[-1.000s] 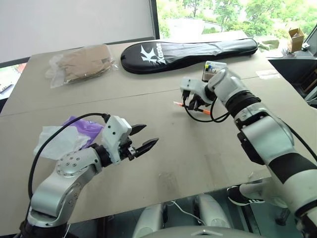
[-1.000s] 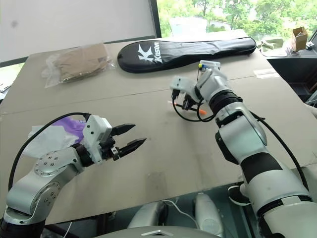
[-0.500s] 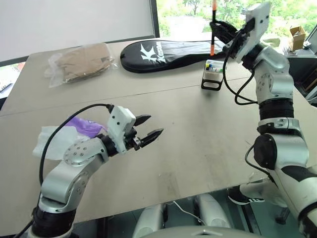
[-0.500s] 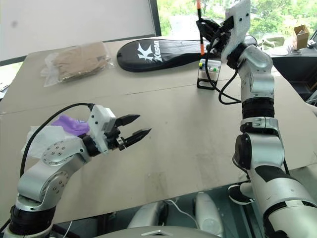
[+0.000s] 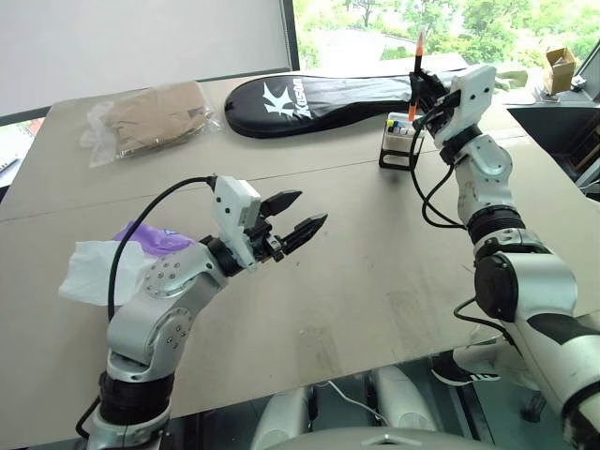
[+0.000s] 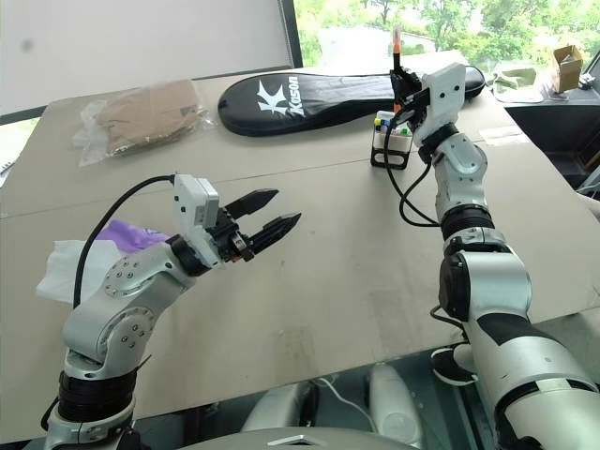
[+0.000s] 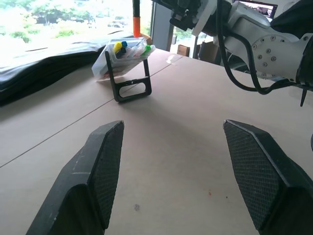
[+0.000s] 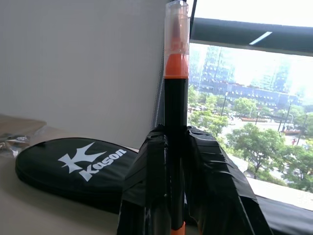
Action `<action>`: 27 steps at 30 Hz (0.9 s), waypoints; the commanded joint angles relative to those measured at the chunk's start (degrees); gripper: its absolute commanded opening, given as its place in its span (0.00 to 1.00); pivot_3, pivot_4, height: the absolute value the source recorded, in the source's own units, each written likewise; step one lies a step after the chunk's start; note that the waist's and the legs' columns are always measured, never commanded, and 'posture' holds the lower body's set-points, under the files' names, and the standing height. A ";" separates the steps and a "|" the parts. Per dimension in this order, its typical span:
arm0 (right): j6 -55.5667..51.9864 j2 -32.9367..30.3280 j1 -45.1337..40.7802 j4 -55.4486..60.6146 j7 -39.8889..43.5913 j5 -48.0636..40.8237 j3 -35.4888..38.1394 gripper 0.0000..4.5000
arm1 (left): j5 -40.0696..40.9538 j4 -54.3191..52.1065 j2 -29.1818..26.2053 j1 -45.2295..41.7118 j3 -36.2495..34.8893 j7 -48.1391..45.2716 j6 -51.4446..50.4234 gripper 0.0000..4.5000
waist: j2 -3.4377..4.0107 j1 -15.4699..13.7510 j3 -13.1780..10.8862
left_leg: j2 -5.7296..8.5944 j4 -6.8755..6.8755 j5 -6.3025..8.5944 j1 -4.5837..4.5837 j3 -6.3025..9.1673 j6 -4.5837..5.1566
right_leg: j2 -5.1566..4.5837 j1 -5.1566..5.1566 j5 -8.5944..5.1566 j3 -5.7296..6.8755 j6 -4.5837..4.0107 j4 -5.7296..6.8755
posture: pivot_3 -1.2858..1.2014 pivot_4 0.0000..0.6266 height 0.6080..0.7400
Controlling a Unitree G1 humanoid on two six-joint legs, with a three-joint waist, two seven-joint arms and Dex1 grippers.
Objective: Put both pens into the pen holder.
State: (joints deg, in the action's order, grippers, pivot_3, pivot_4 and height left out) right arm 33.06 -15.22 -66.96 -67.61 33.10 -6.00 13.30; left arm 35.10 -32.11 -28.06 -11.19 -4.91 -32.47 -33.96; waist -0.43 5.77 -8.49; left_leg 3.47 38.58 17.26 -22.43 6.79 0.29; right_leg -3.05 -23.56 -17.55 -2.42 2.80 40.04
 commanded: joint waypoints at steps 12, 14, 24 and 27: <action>6.82 -0.34 -2.74 -5.04 -8.70 3.18 -1.01 0.02 | 1.14 -3.07 -1.10 0.92 -1.74 0.89 0.61 0.75 | 0.00 0.02 0.00 | 0.00 0.04 0.00 0.00 -0.01 0.00 | 0.02 0.00 0.00 -0.02 0.00 0.02 | 0.52 0.24 1.00; 6.58 -0.45 -2.75 -5.43 -9.28 3.36 -0.94 0.02 | 1.24 -3.52 -1.32 1.28 -1.94 1.00 0.53 0.75 | 0.00 0.05 0.00 | 0.00 0.04 0.00 0.00 -0.02 0.00 | 0.02 0.00 0.00 -0.02 0.00 0.03 | 0.52 0.24 1.00; 7.92 -0.32 -2.29 -5.40 -6.92 1.07 0.85 0.74 | 1.73 -4.42 -2.94 2.83 -3.44 1.27 0.44 0.75 | 0.00 0.01 0.00 | 0.00 0.07 0.00 0.00 -0.02 0.00 | 0.02 0.01 0.00 -0.01 0.00 0.04 | 0.52 0.24 1.00; 8.89 -0.60 -1.62 -4.87 -6.57 0.86 1.06 0.99 | 1.69 -4.17 -2.77 2.82 -3.03 1.40 0.66 0.75 | 0.00 0.06 0.00 | 0.00 0.07 0.00 0.00 -0.02 0.00 | 0.02 0.01 0.00 -0.02 0.00 0.04 | 0.52 0.24 1.00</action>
State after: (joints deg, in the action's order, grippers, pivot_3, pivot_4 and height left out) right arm 39.92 -15.29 -67.77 -74.85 26.07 -4.40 13.58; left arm 36.17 -34.39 -30.52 -8.44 -6.78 -31.09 -34.01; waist -0.43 5.83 -8.49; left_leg 3.47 38.66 17.26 -22.42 6.77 0.29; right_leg -3.03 -23.55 -17.55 -2.44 2.80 40.08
